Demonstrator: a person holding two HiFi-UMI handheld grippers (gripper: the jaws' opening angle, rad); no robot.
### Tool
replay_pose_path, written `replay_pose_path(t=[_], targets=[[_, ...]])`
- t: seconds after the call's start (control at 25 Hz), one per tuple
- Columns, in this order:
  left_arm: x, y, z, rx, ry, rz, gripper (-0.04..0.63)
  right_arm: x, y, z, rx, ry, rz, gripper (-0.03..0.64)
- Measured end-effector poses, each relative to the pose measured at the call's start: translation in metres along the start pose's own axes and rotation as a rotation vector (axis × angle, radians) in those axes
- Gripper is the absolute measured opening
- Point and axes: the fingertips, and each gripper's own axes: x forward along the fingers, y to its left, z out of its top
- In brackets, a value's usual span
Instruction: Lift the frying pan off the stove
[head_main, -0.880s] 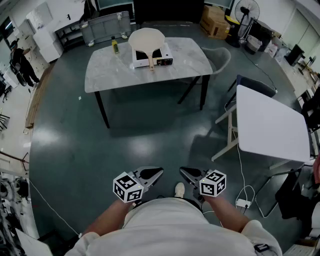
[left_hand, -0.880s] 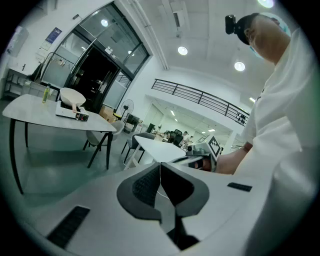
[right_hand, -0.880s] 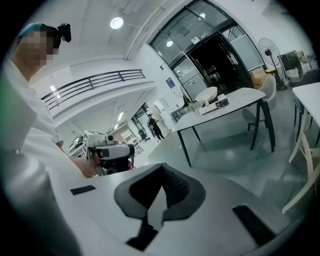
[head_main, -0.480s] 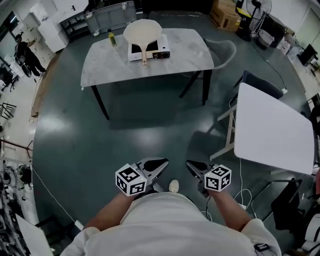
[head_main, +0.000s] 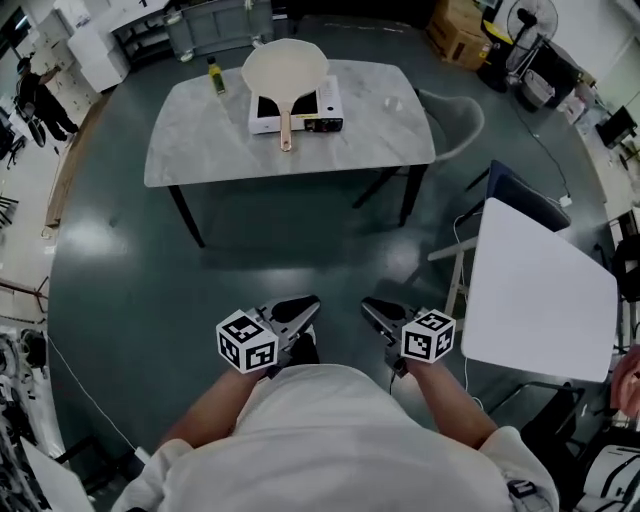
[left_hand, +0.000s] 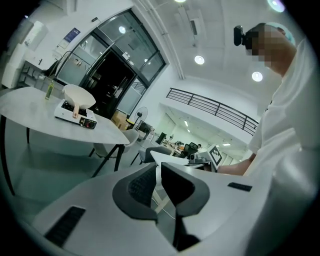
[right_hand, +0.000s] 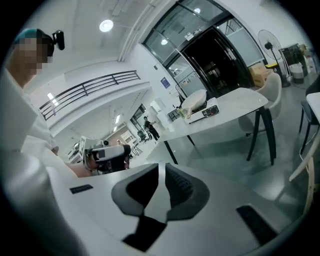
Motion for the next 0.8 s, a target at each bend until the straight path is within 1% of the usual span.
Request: replay_pose_path(t=[0.04, 0.12, 0.24, 0.36, 0.48, 0.64, 0.8], targets=[[0.014, 0.025, 0.024, 0.001, -0.003, -0.006, 0.023, 0.016, -0.016, 0.025, 0.02, 0.004, -0.004, 0.057], [0.04, 0.071, 0.071, -0.001, -0.018, -0.027, 0.023, 0.049, -0.049, 0.075, 0.02, 0.03, -0.026, 0.066], [0.058, 0.128, 0.118, 0.008, -0.024, -0.056, 0.05, 0.099, -0.084, 0.137, 0.006, 0.035, -0.052, 0.074], [0.061, 0.179, 0.141, -0.014, -0.012, -0.044, 0.08, 0.145, -0.1, 0.18, 0.044, 0.015, -0.046, 0.078], [0.062, 0.218, 0.163, -0.058, -0.041, -0.022, 0.095, 0.184, -0.113, 0.214, 0.051, 0.037, -0.023, 0.087], [0.069, 0.264, 0.195, -0.104, -0.081, 0.031, 0.112, 0.227, -0.139, 0.264, 0.067, 0.082, 0.015, 0.108], [0.075, 0.313, 0.211, -0.136, -0.115, 0.098, 0.126, 0.277, -0.177, 0.306, 0.111, 0.109, 0.069, 0.135]])
